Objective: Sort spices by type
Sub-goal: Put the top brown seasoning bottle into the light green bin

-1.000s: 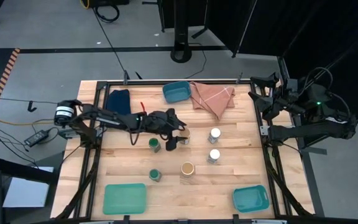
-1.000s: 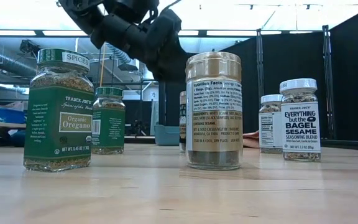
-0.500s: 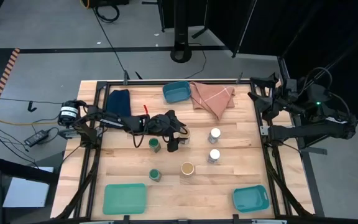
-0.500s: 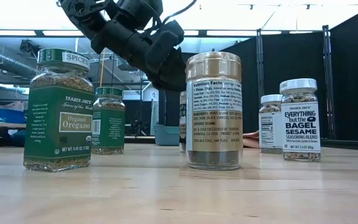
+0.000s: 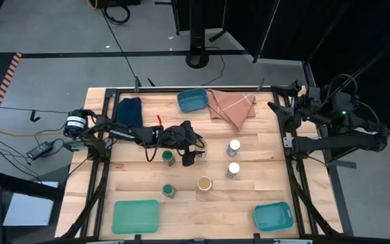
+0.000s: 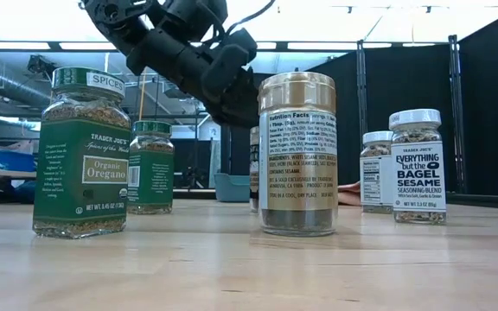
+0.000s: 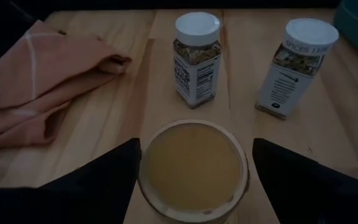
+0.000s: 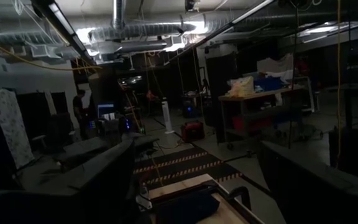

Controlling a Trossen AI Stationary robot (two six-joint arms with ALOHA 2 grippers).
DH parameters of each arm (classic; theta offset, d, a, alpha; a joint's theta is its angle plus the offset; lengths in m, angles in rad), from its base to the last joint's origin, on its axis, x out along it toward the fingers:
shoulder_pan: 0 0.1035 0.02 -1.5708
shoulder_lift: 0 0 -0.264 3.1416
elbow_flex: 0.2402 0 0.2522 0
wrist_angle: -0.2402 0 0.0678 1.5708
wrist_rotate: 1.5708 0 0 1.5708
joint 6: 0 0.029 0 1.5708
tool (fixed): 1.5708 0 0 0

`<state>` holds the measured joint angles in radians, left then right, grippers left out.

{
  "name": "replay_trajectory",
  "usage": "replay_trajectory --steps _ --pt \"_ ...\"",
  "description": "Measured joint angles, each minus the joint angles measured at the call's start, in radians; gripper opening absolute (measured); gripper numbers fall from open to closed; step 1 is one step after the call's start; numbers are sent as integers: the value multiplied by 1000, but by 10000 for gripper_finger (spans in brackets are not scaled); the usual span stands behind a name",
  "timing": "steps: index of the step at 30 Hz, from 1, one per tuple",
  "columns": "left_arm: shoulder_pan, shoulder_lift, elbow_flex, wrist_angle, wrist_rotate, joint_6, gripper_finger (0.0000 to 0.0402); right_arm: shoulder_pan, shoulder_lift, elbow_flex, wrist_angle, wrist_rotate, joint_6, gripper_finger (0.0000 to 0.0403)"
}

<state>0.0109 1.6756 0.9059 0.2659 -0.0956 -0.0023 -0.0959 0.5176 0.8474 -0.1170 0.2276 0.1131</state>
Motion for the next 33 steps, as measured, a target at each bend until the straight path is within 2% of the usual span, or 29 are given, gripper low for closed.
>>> replay_trajectory --steps 7,25,33 --pt "0 31 4 34 -22 2 316 0 21 0 -7 -1 0 346" --pt "0 34 -2 -17 -42 -10 316 0 58 -1 -4 -3 0 346" --pt "0 33 -2 -17 -68 -9 279 0 58 -1 -4 -2 1 346"
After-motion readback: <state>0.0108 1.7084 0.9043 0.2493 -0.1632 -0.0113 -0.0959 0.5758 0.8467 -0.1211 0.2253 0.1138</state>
